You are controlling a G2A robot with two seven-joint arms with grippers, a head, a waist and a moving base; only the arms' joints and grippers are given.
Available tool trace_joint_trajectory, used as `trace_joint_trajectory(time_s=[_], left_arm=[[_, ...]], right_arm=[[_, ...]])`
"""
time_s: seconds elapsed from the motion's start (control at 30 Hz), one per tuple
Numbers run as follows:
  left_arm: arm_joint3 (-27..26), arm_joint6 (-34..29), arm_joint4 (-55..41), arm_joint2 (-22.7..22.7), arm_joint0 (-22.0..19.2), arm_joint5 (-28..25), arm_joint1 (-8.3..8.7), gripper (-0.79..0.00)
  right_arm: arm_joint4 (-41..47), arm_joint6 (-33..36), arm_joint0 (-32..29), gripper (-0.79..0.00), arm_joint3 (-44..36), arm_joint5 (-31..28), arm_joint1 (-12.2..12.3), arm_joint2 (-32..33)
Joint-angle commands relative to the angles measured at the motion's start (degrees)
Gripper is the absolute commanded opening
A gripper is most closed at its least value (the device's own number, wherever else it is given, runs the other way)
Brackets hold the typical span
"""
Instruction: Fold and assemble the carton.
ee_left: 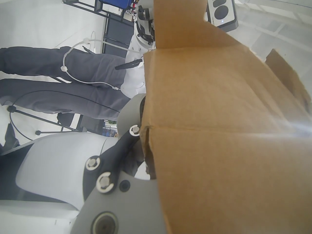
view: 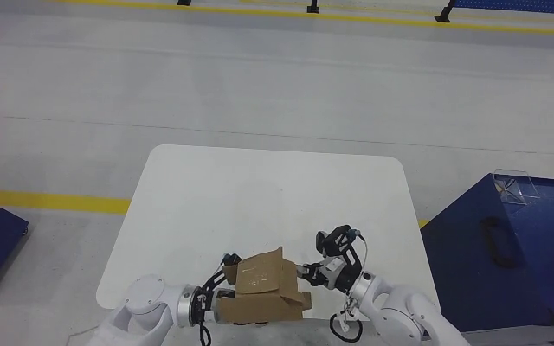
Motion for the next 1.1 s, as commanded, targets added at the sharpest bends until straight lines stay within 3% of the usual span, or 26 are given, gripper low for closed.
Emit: trace_joint_trajectory(time_s=[0.0, 0.17, 0.43, 0.53, 1.07], left_arm=[[0.5, 0.4, -0.3, 0.2, -0.3, 0.3, -0.03, -0.785], [0.5, 0.4, -0.3, 0.2, -0.3, 0.3, -0.03, -0.785], [1.9, 4.6, -2.3, 1.9, -1.5, 3.9, -0.42, -0.785], [1.5, 7.1, -0.3, 2.2, -1.5, 1.1, -0.49, -0.785], [0.9, 8.1, 0.9, 2.4, -0.9, -2.0, -0.27, -0.785]], right_arm=[[0.8, -0.8, -0.9, 0.0, -0.5, 0.1, 0.1, 2.0], [3.6, -4.0, -3.8, 0.0, -2.8, 0.7, 0.4, 6.9], [6.1, -7.8, -8.7, 0.0, -7.6, -5.3, 0.5, 10.0], [5.2, -6.9, -8.8, 0.0, -7.6, -5.8, 0.5, 9.4], [2.4, -4.6, -3.2, 0.0, -2.6, -3.6, -0.8, 0.7]])
